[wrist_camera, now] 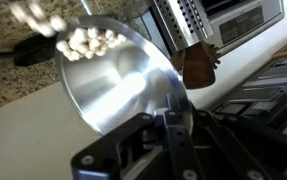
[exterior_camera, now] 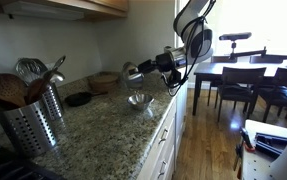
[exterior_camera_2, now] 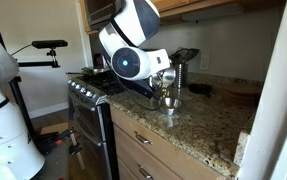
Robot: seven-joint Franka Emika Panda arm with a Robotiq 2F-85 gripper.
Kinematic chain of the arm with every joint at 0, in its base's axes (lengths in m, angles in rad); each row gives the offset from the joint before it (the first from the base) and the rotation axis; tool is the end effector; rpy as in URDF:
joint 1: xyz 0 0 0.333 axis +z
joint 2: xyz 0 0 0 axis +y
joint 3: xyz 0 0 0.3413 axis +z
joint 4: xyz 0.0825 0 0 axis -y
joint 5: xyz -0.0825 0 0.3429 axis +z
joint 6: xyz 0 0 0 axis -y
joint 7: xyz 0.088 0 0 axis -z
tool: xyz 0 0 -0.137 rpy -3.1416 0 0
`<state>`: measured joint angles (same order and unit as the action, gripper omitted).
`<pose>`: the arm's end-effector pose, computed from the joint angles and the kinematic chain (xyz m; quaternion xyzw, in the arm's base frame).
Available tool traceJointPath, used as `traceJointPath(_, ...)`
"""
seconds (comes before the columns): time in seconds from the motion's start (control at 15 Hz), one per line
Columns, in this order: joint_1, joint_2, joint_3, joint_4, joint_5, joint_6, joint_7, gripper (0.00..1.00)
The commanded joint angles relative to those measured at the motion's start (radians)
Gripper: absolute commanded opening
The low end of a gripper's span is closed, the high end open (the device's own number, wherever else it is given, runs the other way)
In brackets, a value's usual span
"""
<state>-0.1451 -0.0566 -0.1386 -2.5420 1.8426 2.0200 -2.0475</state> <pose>0.4457 -0.0446 0.3615 -0.7597 -0.1336 -0.5144 0.3748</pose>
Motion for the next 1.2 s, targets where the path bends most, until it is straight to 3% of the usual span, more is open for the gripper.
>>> traceJointPath(0.0, -0.014, 0.022, -0.013, 0.019, 0.007, -0.051, -0.02, 0.07)
traceJointPath(1.13, -0.017, 0.062, -0.027, 0.034, 0.017, -0.1, -0.03, 0.07)
